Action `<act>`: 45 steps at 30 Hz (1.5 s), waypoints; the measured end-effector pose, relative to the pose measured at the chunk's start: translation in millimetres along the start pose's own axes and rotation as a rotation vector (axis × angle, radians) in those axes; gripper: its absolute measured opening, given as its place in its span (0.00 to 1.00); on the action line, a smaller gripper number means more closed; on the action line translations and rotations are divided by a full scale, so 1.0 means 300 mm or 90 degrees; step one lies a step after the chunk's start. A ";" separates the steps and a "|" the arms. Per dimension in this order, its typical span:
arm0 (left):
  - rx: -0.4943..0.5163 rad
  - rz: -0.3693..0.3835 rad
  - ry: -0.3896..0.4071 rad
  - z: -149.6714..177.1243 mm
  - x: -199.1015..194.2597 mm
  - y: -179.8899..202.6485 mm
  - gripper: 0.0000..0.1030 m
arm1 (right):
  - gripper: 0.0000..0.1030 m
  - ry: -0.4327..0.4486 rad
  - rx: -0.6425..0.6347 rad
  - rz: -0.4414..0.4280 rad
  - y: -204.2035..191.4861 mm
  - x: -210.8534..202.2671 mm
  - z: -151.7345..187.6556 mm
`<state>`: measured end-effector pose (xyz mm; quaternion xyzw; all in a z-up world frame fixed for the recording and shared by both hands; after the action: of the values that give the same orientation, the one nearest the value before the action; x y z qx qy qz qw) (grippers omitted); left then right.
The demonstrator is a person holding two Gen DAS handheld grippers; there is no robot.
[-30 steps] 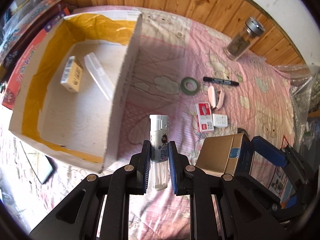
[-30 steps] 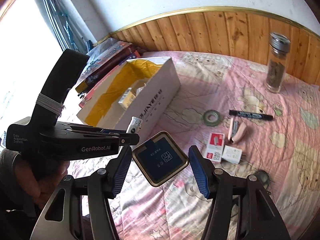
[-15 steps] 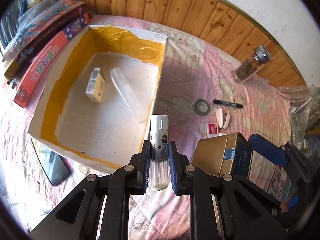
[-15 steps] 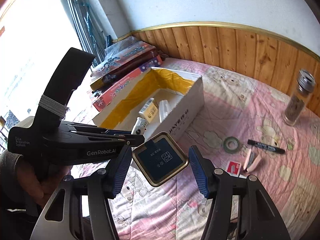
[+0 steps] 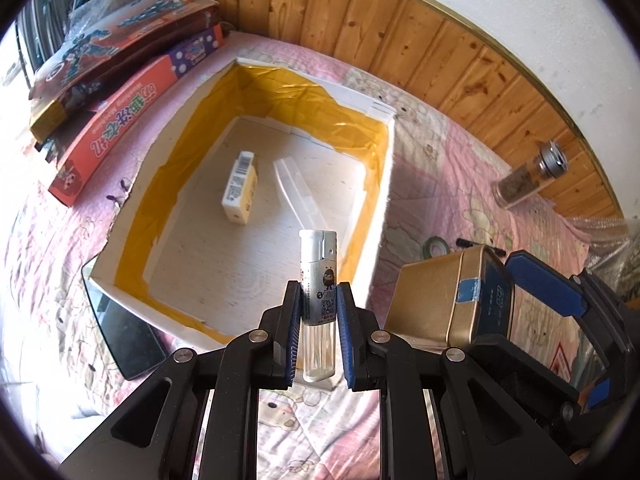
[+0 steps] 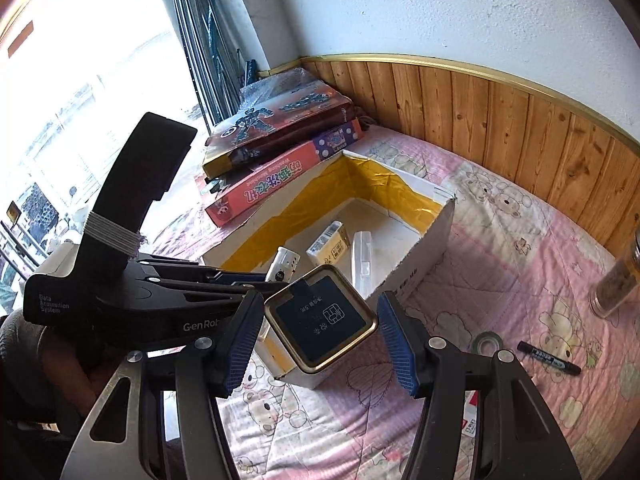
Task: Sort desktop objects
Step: 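Carry white lighter with left tool while right tool carries gold tin into cardboard box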
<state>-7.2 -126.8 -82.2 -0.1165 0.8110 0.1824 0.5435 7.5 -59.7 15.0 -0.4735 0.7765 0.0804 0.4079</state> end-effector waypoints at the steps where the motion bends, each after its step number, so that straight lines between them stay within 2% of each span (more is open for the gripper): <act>1: -0.003 -0.001 0.000 -0.006 0.002 -0.009 0.17 | 0.58 -0.001 -0.004 -0.003 -0.002 0.011 -0.011; 16: -0.064 -0.021 -0.018 -0.097 0.099 -0.138 0.17 | 0.58 -0.026 -0.036 -0.015 0.032 0.213 -0.177; 21: -0.091 -0.019 -0.042 -0.121 0.166 -0.180 0.17 | 0.58 -0.042 -0.051 0.003 0.073 0.288 -0.225; 26: -0.112 -0.039 -0.061 -0.142 0.233 -0.240 0.17 | 0.58 -0.067 -0.068 0.035 0.124 0.375 -0.265; 37: -0.137 -0.065 -0.101 -0.174 0.351 -0.351 0.17 | 0.58 -0.124 -0.097 0.073 0.205 0.548 -0.279; 45: -0.119 -0.075 -0.122 -0.204 0.416 -0.369 0.17 | 0.58 -0.168 -0.122 0.096 0.245 0.655 -0.276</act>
<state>-63.4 -251.7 -195.1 -0.1964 0.7268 0.2349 0.6149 -140.4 -194.2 -89.5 -0.4363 0.7384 0.2458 0.4517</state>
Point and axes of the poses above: each gripper's, at about its wrist camera, not at the fingertips, and x roughly the way its jaws point, y to its right, z to its underside, the point moved 5 cm from there along x, roughly the way its jaws point, and after that the axes turned 1 degree about -z, right-handed, at the moved point
